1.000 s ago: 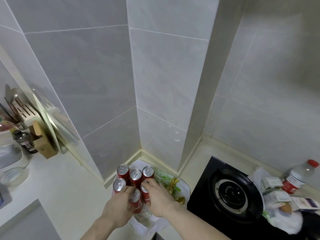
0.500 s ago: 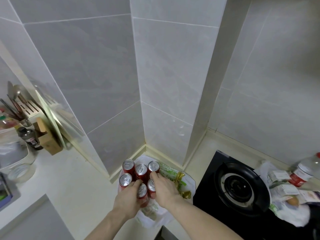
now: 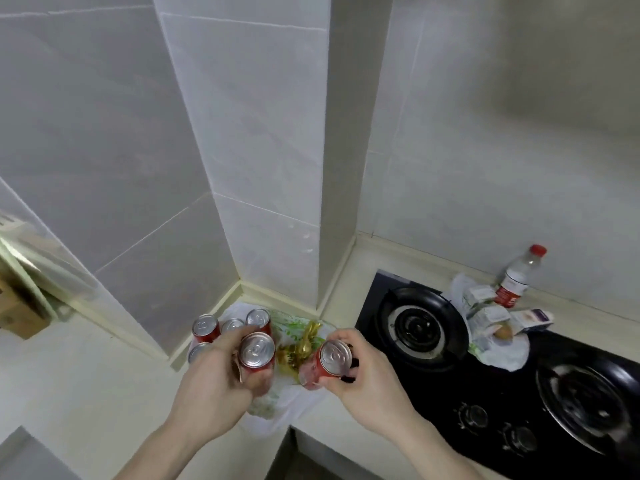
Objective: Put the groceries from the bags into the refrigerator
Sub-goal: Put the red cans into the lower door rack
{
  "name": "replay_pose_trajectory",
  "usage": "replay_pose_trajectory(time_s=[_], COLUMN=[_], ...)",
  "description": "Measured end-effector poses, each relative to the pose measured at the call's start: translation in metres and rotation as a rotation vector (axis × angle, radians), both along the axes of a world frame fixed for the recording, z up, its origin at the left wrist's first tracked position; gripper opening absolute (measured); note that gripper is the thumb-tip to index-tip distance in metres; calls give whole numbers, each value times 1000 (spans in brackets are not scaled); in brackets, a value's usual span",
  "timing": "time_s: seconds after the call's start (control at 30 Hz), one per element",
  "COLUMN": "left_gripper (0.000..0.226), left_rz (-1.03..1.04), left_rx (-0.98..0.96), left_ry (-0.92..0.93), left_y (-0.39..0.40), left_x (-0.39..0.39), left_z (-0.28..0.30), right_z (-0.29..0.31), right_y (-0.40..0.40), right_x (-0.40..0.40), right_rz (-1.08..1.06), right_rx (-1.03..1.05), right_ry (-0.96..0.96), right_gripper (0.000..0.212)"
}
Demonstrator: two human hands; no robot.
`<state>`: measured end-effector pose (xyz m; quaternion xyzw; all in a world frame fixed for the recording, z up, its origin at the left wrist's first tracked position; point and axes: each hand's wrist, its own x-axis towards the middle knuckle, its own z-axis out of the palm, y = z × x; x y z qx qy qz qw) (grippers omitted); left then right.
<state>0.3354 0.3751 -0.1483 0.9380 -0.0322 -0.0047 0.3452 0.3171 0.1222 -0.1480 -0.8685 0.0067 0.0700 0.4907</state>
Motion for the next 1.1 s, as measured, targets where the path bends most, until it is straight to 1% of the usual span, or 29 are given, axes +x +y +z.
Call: replay_pose_trajectory(time_s=[0.07,0.17,0.23,0.33,0.43,0.53,0.67,0.77,0.93,1.1], left_gripper=[64,58,56,59,61,63,56,55,62,63], left_rz=[-80,-238,-342,-500,-678,-809,-990,-1132,-1342,-1570], left_rx=[-33,-67,-83,-120,-165,-204,-258,-296,-339,-369], left_ry=[-6,-12,-24,-60,-57,-48,-55,-56,-33,0], left_y=[-24,-75,-115,-178,-244,-308,-385,-438,-514,-583], left_x=[1,1,-4,-17,-40,-76,-140,-188,-266,-350], left_z=[13,33,44,55,62,71,87,92,94,104], right_z=[11,25,34,49,64,79,94,102,109,114], right_y=[-26,-69,-98,-139,-180,-219,-262,-286,-305,-308], right_x=[-24,-62,-91,-139,-198,-260,-342,-401,-499,-584], right_rz=[-113,-302,-415,-586,-753,-908,-1082,-1203,-1456,-1700], right_rx=[42,74,84,112,105,57,-9,-35,-55,-128], right_ry=[-30,-76,-94,-127,-158,-202,-232,-246,-265,-263], right_gripper=[54,55,56,58,58,59,62,62,60,62])
